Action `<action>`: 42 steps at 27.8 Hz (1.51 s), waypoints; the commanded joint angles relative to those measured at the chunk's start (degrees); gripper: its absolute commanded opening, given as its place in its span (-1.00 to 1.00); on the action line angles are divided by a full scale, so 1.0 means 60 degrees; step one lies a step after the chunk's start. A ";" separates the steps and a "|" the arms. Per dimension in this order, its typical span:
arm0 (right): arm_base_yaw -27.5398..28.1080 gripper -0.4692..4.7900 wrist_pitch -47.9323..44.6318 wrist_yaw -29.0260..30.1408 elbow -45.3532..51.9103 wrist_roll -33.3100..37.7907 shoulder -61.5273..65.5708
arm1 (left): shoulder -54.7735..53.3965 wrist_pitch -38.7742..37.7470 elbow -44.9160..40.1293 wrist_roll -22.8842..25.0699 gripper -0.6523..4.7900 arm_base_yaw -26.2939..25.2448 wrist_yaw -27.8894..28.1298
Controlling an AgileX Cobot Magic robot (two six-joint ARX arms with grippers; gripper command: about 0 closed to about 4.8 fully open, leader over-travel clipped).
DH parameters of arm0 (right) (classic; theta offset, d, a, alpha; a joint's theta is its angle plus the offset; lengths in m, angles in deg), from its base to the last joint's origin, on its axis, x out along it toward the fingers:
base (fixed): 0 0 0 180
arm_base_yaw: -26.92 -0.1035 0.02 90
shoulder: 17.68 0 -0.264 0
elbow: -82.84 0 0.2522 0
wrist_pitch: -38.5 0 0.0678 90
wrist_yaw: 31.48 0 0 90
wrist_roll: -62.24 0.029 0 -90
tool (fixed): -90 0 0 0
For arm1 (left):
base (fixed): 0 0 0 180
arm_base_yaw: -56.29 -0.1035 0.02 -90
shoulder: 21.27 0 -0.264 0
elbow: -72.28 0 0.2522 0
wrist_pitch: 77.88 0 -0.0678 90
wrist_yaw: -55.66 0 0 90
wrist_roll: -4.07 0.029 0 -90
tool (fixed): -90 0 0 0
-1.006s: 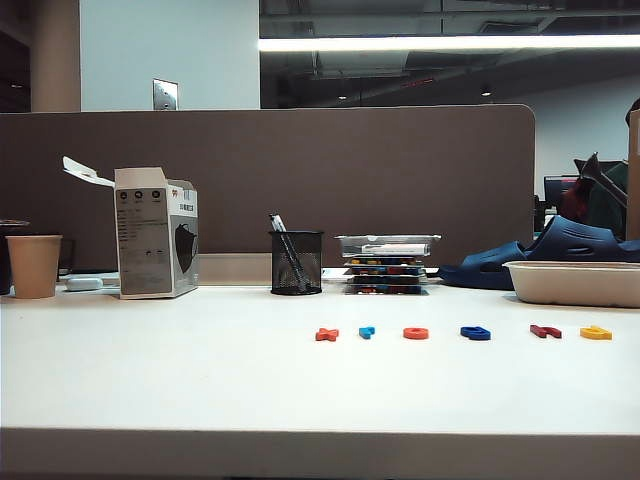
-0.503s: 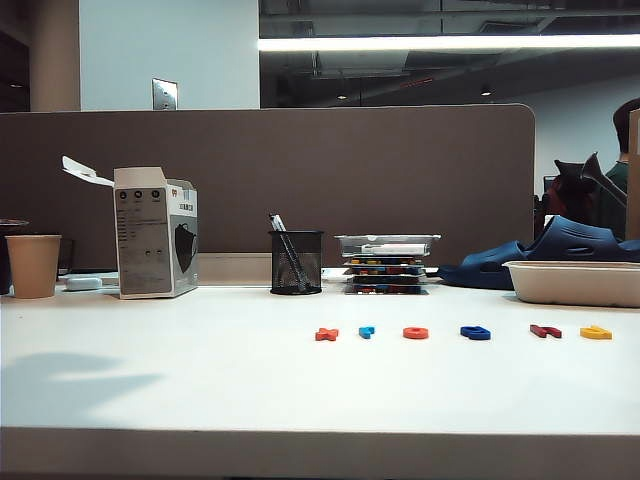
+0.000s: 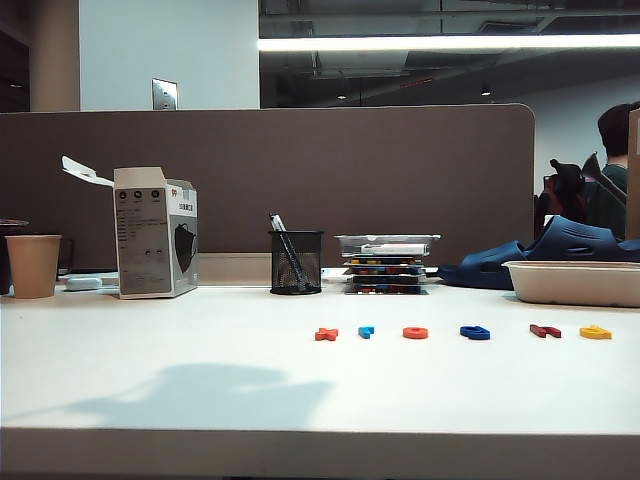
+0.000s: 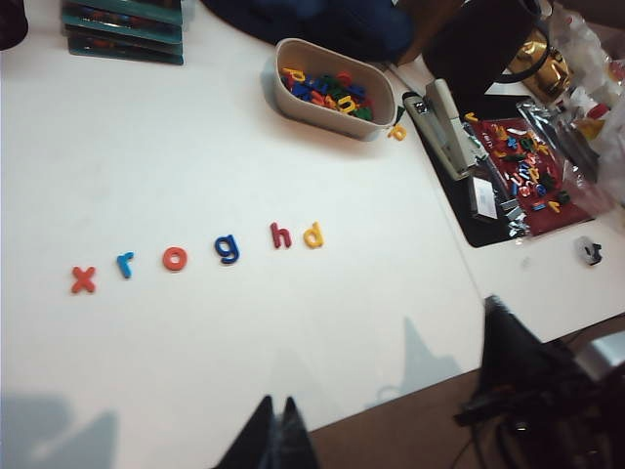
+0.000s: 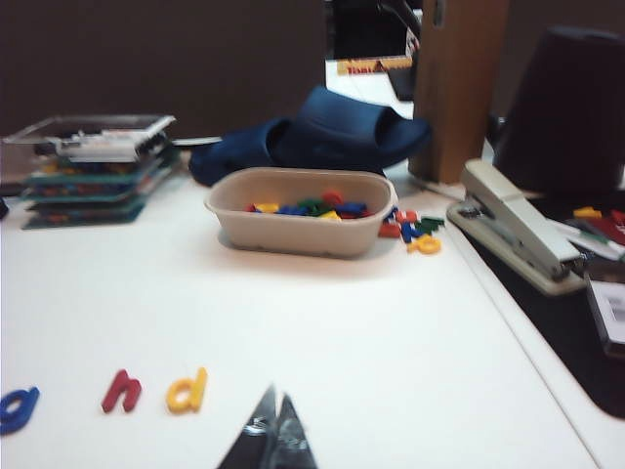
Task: Select the appropriate letters from the row of letter magnets placed on the table to arrange into the word "dog".
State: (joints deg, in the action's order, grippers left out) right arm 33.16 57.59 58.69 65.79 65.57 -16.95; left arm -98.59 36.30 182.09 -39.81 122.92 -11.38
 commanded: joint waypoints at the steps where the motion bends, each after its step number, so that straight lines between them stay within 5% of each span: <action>1: -0.0011 -0.84 0.0091 -0.0036 -0.0036 -0.0025 -0.0131 | -0.0189 0.0335 0.0025 -0.0889 -0.50 0.0608 0.0809; 4: -0.0007 -0.84 0.0189 -0.0040 -0.0036 -0.0025 -0.0131 | -0.0379 0.0342 0.0025 -0.1472 -0.50 0.0965 0.1158; 11: -0.0007 -0.84 0.0310 -0.0040 -0.0036 -0.0025 -0.0131 | -0.0637 0.0317 0.0022 -0.1399 -0.52 0.1249 0.1286; 14: -0.0007 -0.84 0.0299 -0.0040 -0.0036 -0.0025 -0.0131 | -0.0634 0.0317 0.0025 -0.1406 -0.78 0.1249 0.1501; 20: -0.0007 -0.84 0.0299 -0.0036 -0.0036 -0.0025 -0.0131 | -0.0634 0.0215 0.0022 -0.1402 -0.78 0.1253 0.2226; 34: -0.0025 -0.84 0.0375 -0.0022 -0.0317 0.0554 -0.0131 | -0.0630 -0.0197 0.0025 -0.1406 -0.78 0.1253 0.2237; 42: -0.0025 -0.84 0.2663 -0.0295 -0.2280 0.0514 0.0441 | -0.0630 -0.0197 0.0025 -0.1406 -0.78 0.1253 0.2237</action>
State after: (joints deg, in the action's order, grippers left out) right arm 33.14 71.40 57.48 53.72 68.70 -16.03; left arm -102.55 34.95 182.13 -48.31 130.51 1.52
